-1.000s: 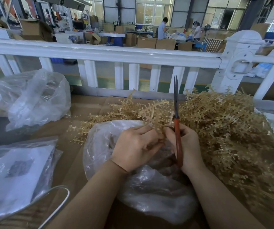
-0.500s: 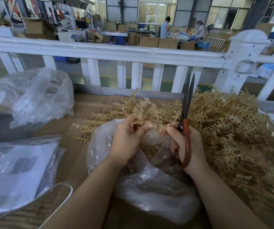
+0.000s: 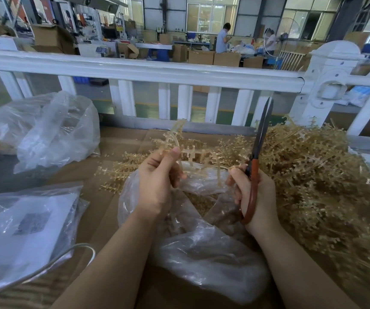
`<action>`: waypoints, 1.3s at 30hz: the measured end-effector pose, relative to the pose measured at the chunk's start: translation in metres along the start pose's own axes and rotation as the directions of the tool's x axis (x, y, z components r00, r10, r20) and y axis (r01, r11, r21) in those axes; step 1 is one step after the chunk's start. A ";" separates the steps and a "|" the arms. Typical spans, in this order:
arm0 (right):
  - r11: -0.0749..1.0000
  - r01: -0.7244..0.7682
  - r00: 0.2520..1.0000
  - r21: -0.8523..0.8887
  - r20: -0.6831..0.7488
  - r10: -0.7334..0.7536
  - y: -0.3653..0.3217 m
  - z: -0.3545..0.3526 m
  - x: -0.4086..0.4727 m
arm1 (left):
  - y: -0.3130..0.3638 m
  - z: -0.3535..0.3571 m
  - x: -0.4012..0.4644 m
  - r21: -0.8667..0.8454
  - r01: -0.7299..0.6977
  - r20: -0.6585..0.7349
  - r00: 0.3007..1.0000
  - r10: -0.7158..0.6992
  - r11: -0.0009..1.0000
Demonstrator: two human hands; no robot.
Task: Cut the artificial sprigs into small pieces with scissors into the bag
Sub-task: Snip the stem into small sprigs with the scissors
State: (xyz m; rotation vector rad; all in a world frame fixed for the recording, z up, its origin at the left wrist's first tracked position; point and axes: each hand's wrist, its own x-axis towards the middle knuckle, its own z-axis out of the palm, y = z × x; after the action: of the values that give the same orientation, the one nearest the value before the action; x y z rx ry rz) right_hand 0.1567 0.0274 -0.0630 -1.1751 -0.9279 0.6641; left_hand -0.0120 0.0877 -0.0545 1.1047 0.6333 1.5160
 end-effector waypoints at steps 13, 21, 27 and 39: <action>0.995 0.004 1.000 -0.099 -0.007 -0.005 0.003 -0.004 0.001 | -0.005 0.001 -0.004 0.136 0.035 0.356 0.931 -0.082 0.990; 0.990 -0.077 0.977 0.115 -0.189 0.098 0.003 -0.005 0.006 | 0.004 -0.008 0.002 -0.311 0.260 0.339 0.929 -0.149 0.914; 0.987 -0.026 0.981 0.160 -0.187 0.056 0.002 -0.004 0.005 | 0.011 -0.009 0.009 -0.533 0.251 0.122 0.968 -0.220 0.808; 0.961 -0.010 0.999 0.275 0.041 -0.002 0.003 -0.009 0.007 | 0.009 -0.022 0.016 -0.625 0.373 0.156 0.920 -0.359 0.686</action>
State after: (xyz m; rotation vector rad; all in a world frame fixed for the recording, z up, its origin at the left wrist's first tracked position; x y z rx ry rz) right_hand 0.1677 0.0299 -0.0655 -0.9186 -0.8368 0.7960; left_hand -0.0351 0.1043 -0.0512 0.4161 0.2436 1.2143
